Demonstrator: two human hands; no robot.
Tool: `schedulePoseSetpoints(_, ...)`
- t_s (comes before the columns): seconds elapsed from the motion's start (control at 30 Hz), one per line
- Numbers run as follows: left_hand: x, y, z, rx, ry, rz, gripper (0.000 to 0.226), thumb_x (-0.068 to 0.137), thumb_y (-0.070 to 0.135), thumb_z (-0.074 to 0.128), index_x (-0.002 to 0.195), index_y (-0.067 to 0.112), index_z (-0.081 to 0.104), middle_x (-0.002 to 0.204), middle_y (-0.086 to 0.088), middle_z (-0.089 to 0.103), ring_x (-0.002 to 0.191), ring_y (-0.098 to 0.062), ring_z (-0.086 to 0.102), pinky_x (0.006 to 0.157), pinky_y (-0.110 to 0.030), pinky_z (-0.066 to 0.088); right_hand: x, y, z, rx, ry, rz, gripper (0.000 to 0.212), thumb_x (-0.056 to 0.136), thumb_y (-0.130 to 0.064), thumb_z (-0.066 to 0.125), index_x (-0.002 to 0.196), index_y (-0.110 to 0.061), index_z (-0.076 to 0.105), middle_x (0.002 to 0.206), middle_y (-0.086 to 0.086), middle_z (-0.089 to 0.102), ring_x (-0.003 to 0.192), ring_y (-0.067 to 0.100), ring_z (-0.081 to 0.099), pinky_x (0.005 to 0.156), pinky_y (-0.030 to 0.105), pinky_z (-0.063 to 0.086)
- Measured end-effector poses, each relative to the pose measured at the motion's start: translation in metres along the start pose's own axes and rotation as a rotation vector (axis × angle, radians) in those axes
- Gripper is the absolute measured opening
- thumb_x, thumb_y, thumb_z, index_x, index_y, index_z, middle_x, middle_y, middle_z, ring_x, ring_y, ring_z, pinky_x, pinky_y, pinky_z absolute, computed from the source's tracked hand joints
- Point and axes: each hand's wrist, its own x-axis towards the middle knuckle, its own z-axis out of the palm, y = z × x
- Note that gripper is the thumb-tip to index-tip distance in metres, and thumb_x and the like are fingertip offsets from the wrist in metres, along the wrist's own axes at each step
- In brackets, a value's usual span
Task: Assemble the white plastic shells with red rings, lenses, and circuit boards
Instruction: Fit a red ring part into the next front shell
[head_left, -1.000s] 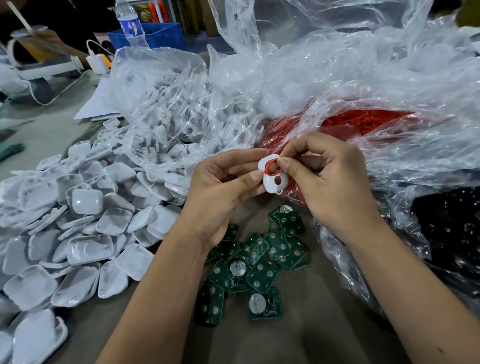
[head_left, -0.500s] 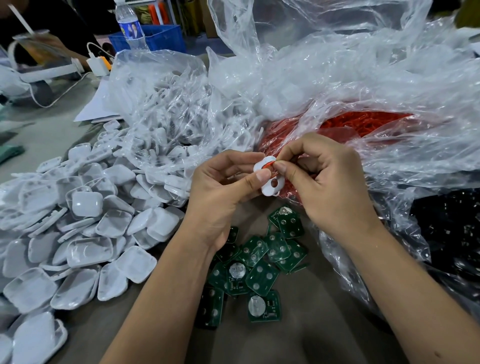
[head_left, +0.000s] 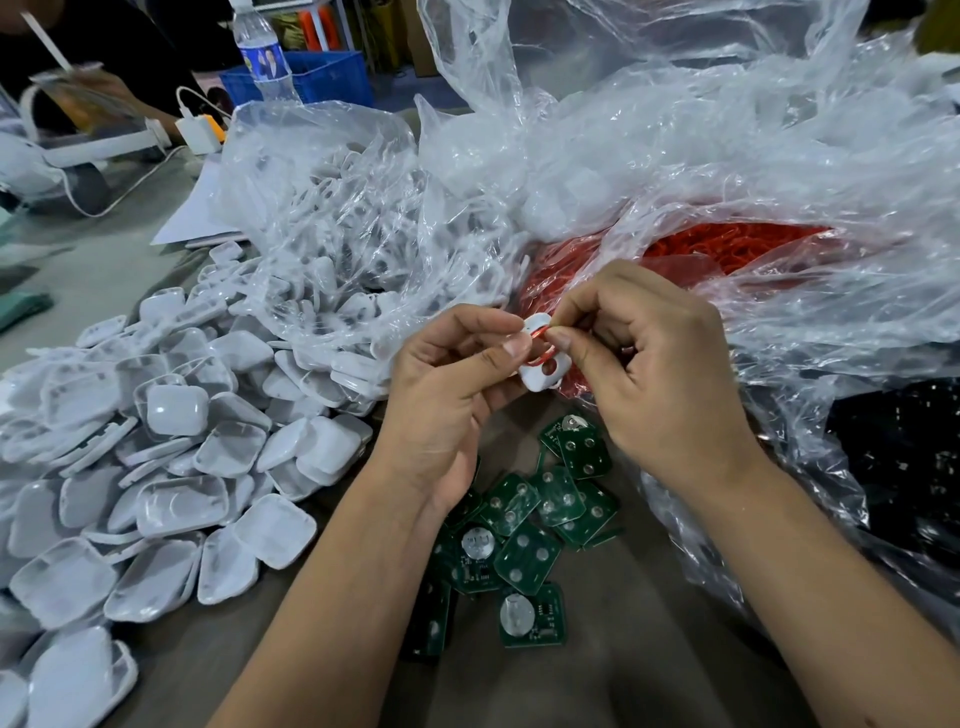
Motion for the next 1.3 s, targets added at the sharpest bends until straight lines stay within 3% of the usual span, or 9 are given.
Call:
schedulePoseSetpoints(0.2, 0.001, -0.0006, 0.0003, -0.029, 0.039, -0.06, 0.016, 0.079, 0.008, 0.071, 0.095, 0.007, 0.076, 0.094, -0.015, 0.074, 0.082, -0.022, 0.074, 0.071, -0.035, 0.061, -0.0013, -0.0003, 0.0009, -0.033, 0.015, -0.037, 0.007, 0.091, -0.002, 0.075, 0.09, -0.006, 0.07, 0.088, -0.008, 0.057, 0.076, -0.007, 0.048, 0.071, 0.007, 0.036)
schedulePoseSetpoints(0.3, 0.0013, -0.0011, 0.0014, 0.048, 0.102, 0.017, 0.012, 0.088, 0.002, 0.066, 0.092, 0.006, 0.077, 0.092, -0.018, 0.076, 0.08, -0.026, 0.075, 0.069, -0.036, 0.062, -0.0008, 0.0006, 0.0016, -0.008, 0.043, -0.023, 0.007, 0.091, -0.002, 0.075, 0.09, -0.006, 0.07, 0.087, -0.008, 0.058, 0.075, -0.006, 0.051, 0.071, 0.007, 0.037)
schedulePoseSetpoints(0.4, 0.0014, -0.003, 0.0019, 0.163, 0.162, 0.103, 0.018, 0.093, -0.004, 0.064, 0.09, 0.007, 0.079, 0.087, -0.015, 0.077, 0.079, -0.024, 0.076, 0.069, -0.032, 0.062, -0.0009, 0.0016, 0.0023, 0.022, 0.055, 0.011, 0.006, 0.092, -0.003, 0.075, 0.09, -0.007, 0.07, 0.088, -0.005, 0.06, 0.075, 0.004, 0.058, 0.069, 0.015, 0.044)
schedulePoseSetpoints(0.67, -0.0002, -0.0046, 0.0057, 0.204, 0.16, 0.136, 0.015, 0.093, -0.005, 0.066, 0.092, 0.005, 0.078, 0.085, -0.016, 0.076, 0.08, -0.024, 0.075, 0.072, -0.034, 0.062, -0.001, -0.0003, 0.0038, -0.018, 0.039, 0.02, 0.005, 0.092, -0.004, 0.075, 0.09, -0.006, 0.071, 0.087, -0.004, 0.062, 0.077, 0.009, 0.059, 0.07, 0.016, 0.046)
schedulePoseSetpoints(0.97, -0.0004, -0.0045, 0.0061, 0.176, 0.152, 0.145, 0.015, 0.092, -0.005, 0.066, 0.091, 0.005, 0.077, 0.086, -0.017, 0.076, 0.08, -0.024, 0.076, 0.07, -0.033, 0.062, -0.0006, 0.0003, 0.0035, -0.008, 0.031, 0.033, 0.005, 0.092, -0.003, 0.075, 0.091, -0.005, 0.071, 0.088, -0.003, 0.062, 0.076, 0.013, 0.06, 0.067, 0.028, 0.052)
schedulePoseSetpoints(1.3, -0.0005, -0.0031, 0.0039, 0.2, 0.144, 0.145, 0.017, 0.092, -0.003, 0.068, 0.089, 0.009, 0.08, 0.09, -0.017, 0.078, 0.084, -0.027, 0.077, 0.072, -0.034, 0.062, -0.0009, 0.0014, 0.0034, -0.031, 0.042, 0.029, 0.005, 0.093, -0.005, 0.075, 0.091, -0.006, 0.071, 0.088, -0.002, 0.063, 0.075, 0.012, 0.06, 0.066, 0.028, 0.052)
